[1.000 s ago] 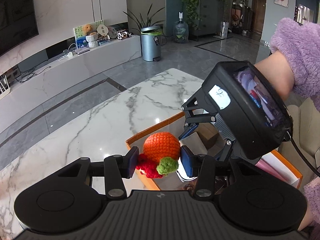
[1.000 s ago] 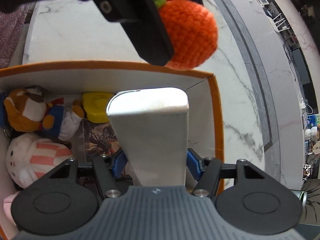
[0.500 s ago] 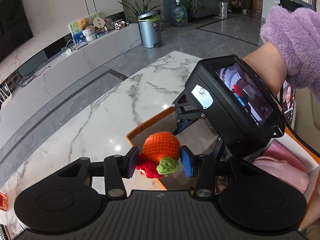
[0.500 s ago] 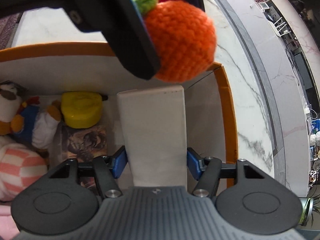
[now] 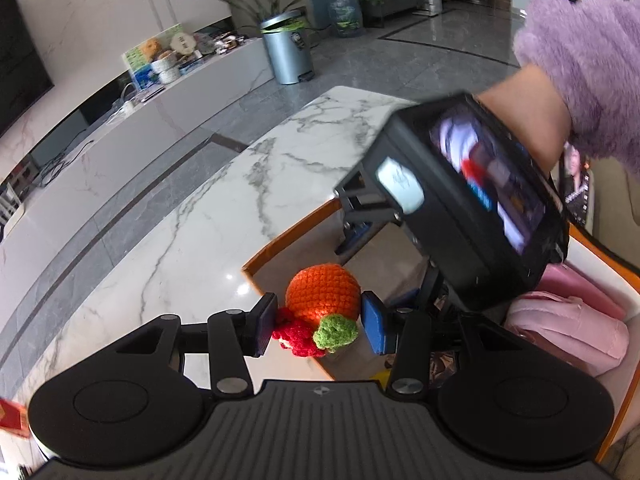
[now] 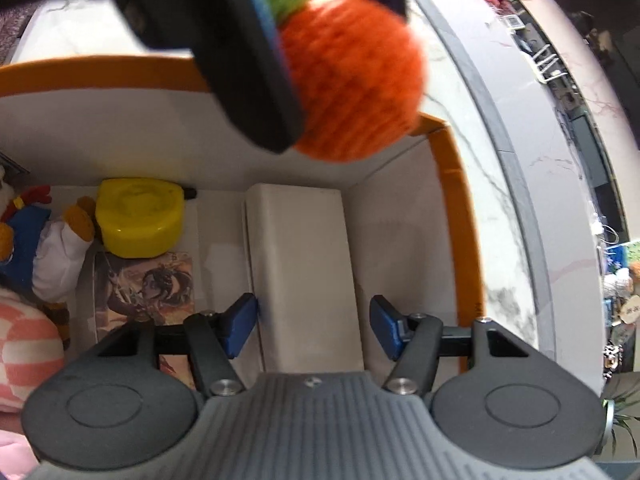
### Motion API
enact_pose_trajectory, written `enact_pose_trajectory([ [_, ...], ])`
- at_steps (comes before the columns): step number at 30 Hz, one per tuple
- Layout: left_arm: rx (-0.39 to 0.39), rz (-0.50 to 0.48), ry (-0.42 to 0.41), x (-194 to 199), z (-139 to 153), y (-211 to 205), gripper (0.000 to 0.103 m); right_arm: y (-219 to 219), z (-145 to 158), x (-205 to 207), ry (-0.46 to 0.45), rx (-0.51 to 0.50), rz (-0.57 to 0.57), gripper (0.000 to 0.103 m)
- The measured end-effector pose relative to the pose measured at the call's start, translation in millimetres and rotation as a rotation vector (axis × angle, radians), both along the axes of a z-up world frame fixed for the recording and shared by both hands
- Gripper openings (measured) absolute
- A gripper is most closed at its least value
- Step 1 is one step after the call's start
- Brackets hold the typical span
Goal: Organize objects
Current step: 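Lower the ball and white box into the box and open both tools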
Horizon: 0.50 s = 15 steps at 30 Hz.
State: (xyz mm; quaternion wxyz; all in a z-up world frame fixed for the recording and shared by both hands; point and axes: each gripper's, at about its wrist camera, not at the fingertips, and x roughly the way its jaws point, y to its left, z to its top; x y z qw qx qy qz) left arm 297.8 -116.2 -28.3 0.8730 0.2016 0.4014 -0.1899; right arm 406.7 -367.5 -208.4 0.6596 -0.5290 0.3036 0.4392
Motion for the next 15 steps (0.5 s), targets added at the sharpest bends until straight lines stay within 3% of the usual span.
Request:
enact_pose_trajectory([
  [6,0.07,-0.12,0.026,0.8,-11.4,-24.7,0.053,-25.8,32.2,-16.7,-0.011,0.092,-0.091,0.064],
  [14,0.155,-0.181,0.137,24.8,-51.3,-60.0,0.053,-65.8,49.2,-51.0,0.003,0.108,-0.213,0.065],
  [15,0.162,-0.18,0.15,27.9,-56.2,-61.7,0.053,-69.8,49.0,-39.8,-0.001,0.107,-0.215,0.065],
])
